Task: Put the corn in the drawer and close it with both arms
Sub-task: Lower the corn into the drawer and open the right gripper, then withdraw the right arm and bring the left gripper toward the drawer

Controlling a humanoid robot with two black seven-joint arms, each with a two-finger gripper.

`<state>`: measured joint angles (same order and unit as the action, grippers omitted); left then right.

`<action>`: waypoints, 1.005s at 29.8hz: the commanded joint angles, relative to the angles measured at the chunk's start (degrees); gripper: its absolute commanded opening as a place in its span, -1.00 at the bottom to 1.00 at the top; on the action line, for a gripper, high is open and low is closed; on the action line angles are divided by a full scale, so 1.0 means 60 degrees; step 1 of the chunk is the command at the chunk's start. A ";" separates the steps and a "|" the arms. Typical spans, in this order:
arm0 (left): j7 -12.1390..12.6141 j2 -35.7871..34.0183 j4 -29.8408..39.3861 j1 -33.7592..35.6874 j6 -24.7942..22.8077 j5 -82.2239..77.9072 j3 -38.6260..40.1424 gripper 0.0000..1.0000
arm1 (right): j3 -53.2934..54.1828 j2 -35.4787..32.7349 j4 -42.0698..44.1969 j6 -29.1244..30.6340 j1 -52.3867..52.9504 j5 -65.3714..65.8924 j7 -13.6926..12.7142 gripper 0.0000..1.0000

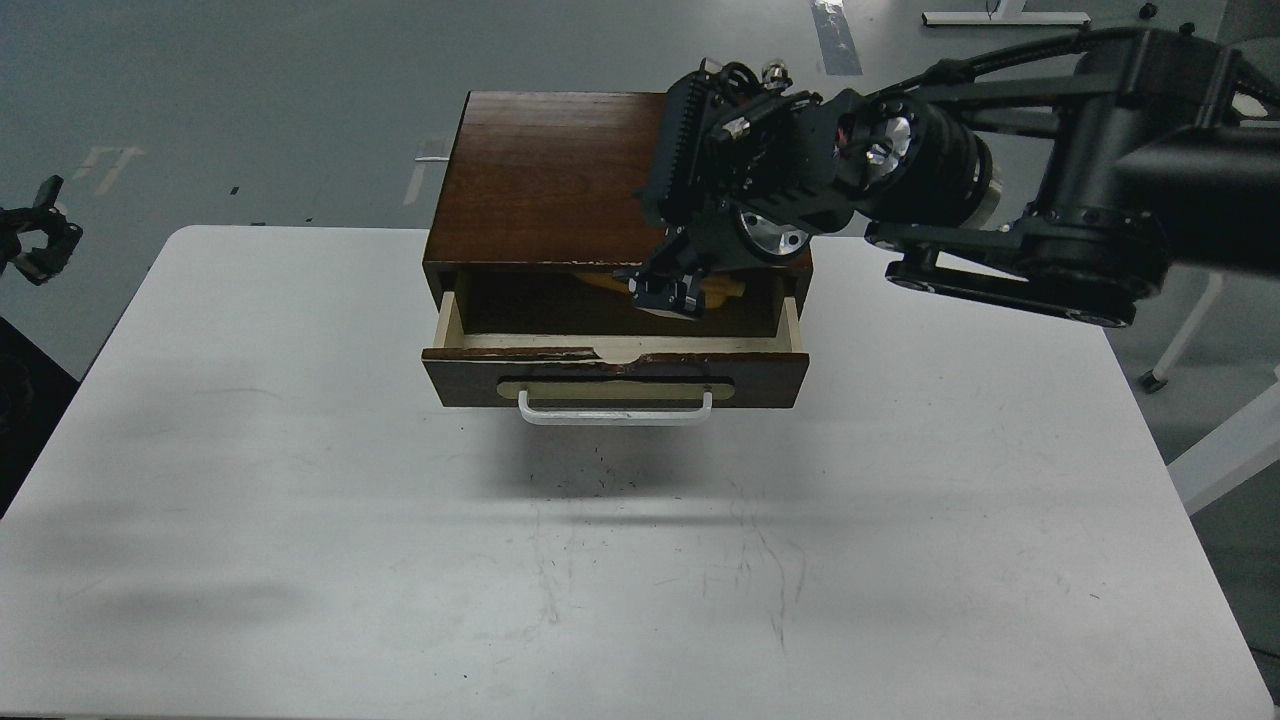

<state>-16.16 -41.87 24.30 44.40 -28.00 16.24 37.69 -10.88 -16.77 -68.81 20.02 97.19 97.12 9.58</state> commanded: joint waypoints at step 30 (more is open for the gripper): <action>0.2136 -0.1973 0.6816 0.0349 0.0000 -0.4973 0.0630 0.95 | 0.3364 -0.1408 0.9094 0.1330 -0.3114 -1.4322 -0.0044 1.00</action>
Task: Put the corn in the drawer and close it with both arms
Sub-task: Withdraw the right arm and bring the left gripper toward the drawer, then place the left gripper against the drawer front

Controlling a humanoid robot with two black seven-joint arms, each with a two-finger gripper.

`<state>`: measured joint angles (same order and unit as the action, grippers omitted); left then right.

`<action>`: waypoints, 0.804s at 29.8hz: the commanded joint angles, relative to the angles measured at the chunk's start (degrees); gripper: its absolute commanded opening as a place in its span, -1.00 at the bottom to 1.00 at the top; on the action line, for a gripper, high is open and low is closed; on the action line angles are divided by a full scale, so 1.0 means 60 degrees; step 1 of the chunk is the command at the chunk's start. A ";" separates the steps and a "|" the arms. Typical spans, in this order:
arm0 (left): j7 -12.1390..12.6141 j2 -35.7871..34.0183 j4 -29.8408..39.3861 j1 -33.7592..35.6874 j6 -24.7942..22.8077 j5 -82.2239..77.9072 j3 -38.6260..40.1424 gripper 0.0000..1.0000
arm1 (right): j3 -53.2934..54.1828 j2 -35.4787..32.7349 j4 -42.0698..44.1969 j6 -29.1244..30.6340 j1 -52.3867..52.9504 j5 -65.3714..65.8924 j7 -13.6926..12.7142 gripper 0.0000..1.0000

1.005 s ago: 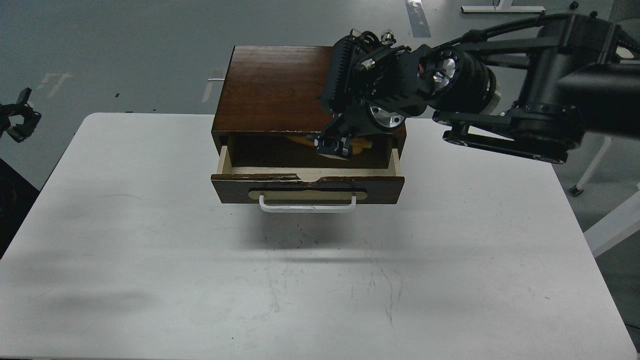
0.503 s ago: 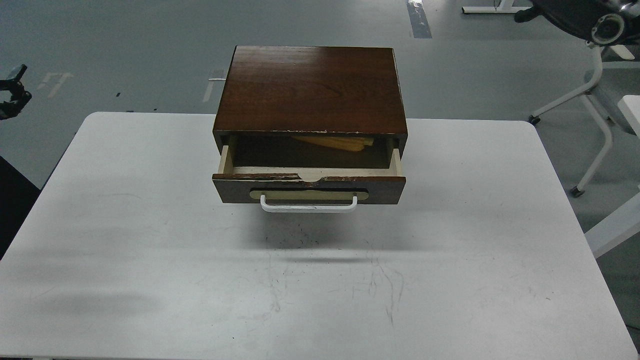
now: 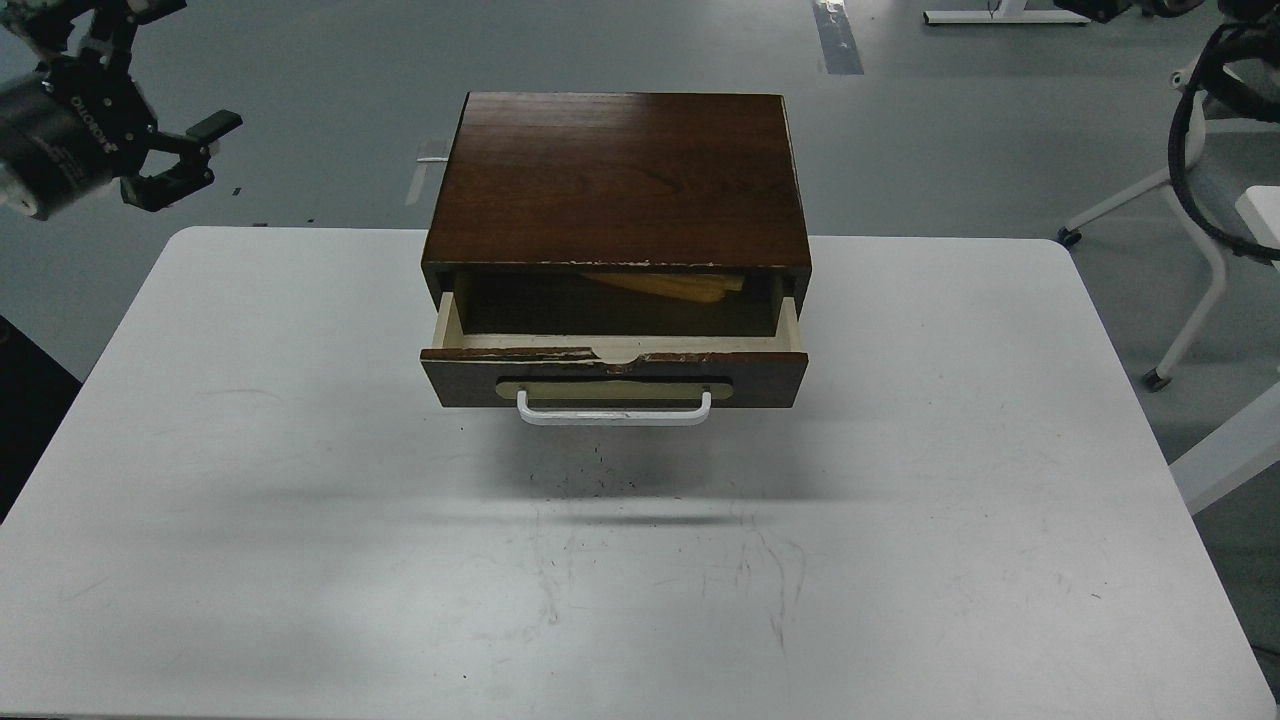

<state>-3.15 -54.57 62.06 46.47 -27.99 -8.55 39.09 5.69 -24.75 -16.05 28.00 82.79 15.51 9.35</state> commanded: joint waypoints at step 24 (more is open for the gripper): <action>-0.0837 0.2723 0.5563 -0.0069 -0.0001 -1.1534 -0.0243 0.16 | 0.2904 -0.0372 0.0859 0.0001 -0.3851 -0.3683 -0.0035 1.00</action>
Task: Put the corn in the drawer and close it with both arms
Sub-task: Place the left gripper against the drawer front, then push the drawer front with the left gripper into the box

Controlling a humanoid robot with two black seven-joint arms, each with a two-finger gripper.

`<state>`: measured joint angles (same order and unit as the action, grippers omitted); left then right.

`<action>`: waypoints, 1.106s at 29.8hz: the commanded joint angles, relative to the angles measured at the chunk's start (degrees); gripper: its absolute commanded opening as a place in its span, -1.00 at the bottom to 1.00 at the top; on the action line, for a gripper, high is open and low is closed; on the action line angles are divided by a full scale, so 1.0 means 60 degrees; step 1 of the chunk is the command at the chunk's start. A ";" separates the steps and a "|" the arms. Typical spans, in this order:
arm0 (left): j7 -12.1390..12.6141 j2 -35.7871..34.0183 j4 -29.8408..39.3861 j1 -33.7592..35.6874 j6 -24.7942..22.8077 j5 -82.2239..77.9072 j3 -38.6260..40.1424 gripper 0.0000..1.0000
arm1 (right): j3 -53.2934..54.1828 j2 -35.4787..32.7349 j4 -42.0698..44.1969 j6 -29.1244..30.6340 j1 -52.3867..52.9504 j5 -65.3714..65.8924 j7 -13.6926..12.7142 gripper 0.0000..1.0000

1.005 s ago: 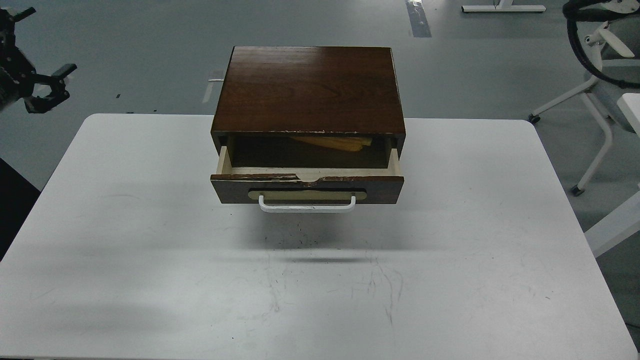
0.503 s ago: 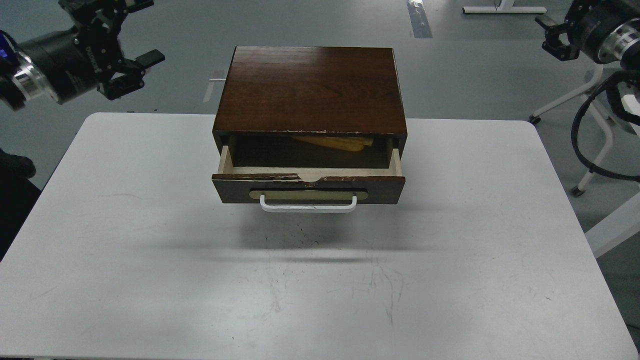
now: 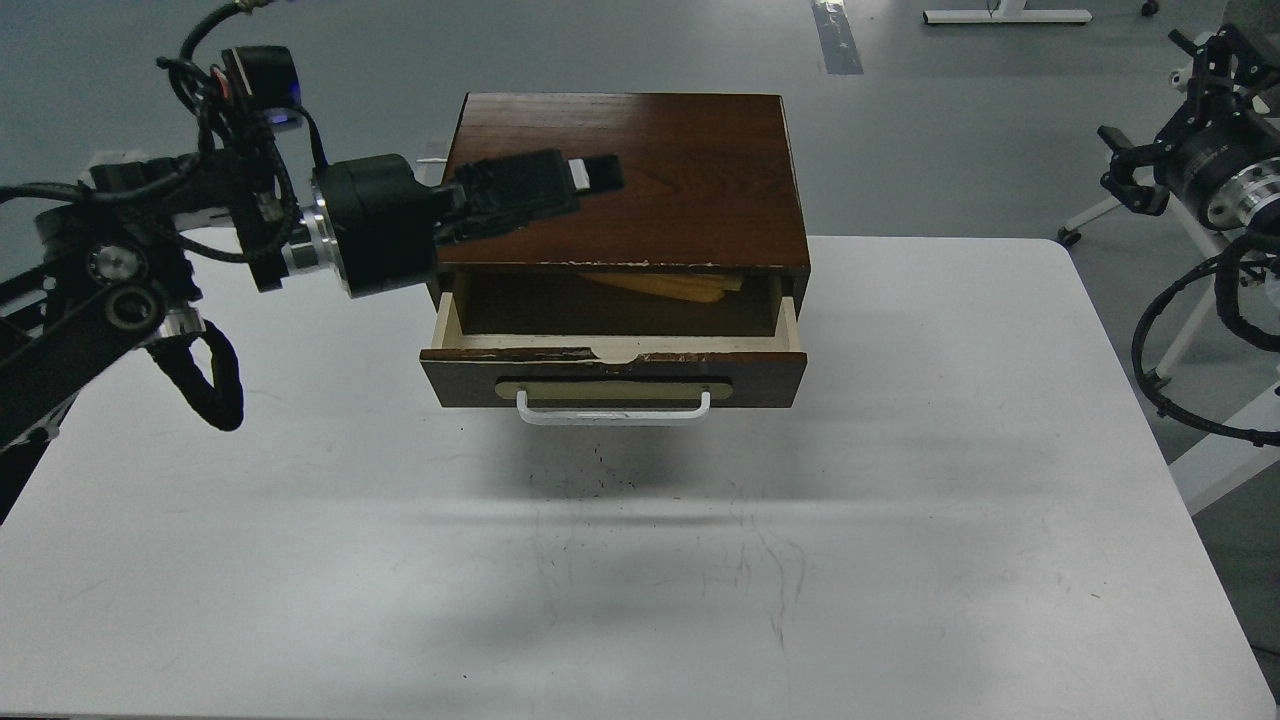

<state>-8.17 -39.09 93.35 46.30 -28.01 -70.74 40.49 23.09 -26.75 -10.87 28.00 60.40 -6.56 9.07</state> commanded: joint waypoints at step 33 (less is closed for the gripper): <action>-0.0264 0.0158 0.0306 0.0354 0.0001 -0.6389 -0.3540 -1.00 | 0.0049 0.0092 -0.0019 0.0000 -0.0707 -0.0006 0.0085 1.00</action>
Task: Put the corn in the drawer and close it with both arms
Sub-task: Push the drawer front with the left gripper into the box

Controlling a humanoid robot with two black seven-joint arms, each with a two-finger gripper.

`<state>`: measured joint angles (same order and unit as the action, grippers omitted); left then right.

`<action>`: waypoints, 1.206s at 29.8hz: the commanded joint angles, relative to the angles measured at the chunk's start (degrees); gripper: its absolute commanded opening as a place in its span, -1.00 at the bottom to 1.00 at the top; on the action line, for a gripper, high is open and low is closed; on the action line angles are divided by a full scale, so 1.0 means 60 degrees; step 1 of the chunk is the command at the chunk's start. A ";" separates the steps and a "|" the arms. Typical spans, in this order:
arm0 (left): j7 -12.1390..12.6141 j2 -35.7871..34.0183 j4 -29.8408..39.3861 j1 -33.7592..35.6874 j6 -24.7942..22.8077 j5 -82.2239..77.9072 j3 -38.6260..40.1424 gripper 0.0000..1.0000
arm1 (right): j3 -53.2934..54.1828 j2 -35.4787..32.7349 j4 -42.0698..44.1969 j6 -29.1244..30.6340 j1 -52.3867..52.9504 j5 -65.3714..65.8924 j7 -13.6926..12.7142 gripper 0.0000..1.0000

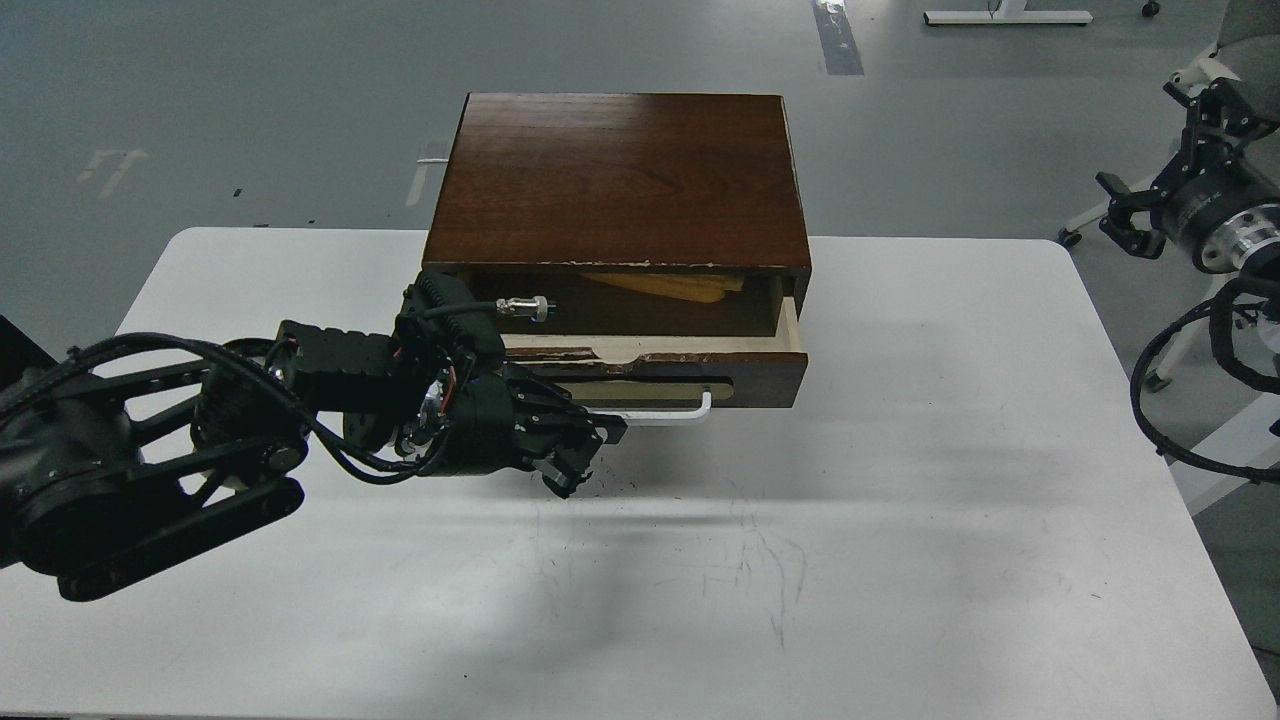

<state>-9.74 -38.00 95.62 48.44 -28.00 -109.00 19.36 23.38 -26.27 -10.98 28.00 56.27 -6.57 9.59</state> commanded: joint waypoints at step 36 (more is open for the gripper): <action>-0.0018 0.0020 -0.1655 0.0262 0.0000 -0.0086 0.0011 -1.00 | -0.0015 0.0014 -0.0001 0.0000 -0.0076 -0.0003 0.0014 1.00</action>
<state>-9.94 -37.89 86.28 50.11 -27.92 -109.27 19.53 23.29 -26.19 -10.99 28.00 55.84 -6.59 9.76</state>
